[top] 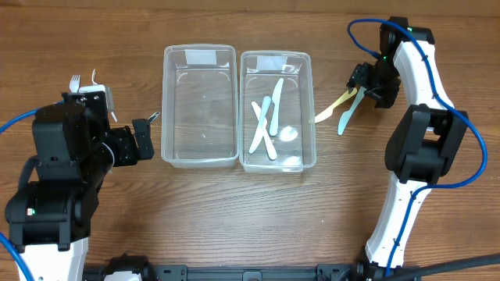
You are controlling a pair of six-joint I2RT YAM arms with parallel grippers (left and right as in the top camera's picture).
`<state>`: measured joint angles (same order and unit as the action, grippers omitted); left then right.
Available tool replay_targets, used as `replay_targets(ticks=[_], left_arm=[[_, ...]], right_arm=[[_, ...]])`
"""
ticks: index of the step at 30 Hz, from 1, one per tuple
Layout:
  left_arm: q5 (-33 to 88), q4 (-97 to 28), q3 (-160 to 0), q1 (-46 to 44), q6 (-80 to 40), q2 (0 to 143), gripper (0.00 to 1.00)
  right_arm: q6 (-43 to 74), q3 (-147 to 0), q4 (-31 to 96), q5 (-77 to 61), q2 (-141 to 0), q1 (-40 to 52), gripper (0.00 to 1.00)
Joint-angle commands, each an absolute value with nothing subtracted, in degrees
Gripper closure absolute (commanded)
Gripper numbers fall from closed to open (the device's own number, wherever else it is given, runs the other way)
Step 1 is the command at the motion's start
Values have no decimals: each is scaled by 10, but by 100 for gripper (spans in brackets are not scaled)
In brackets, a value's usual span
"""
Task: Pack container
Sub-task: 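Grasp the second pale-blue knife beside the yellow knife with the right gripper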
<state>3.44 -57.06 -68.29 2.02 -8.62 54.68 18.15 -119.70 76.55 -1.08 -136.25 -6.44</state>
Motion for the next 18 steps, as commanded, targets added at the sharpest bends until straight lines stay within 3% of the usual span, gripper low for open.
replay_targets(ticks=[1,14,16,18], left_arm=[[39,-568,-696,22,-75,548,0],[39,-568,-696,22,-75,548,0],[39,-568,-696,22,-75,548,0],[39,-568,-696,22,-75,548,0]], right_arm=[[182,-1173,752,-12,-1364,-65,20],[198,-1072,684,-10,-1364,-65,20],[199,-1071,685,-10,-1364,-65,23],[199,-1071,686,-10,-1364,-65,32]])
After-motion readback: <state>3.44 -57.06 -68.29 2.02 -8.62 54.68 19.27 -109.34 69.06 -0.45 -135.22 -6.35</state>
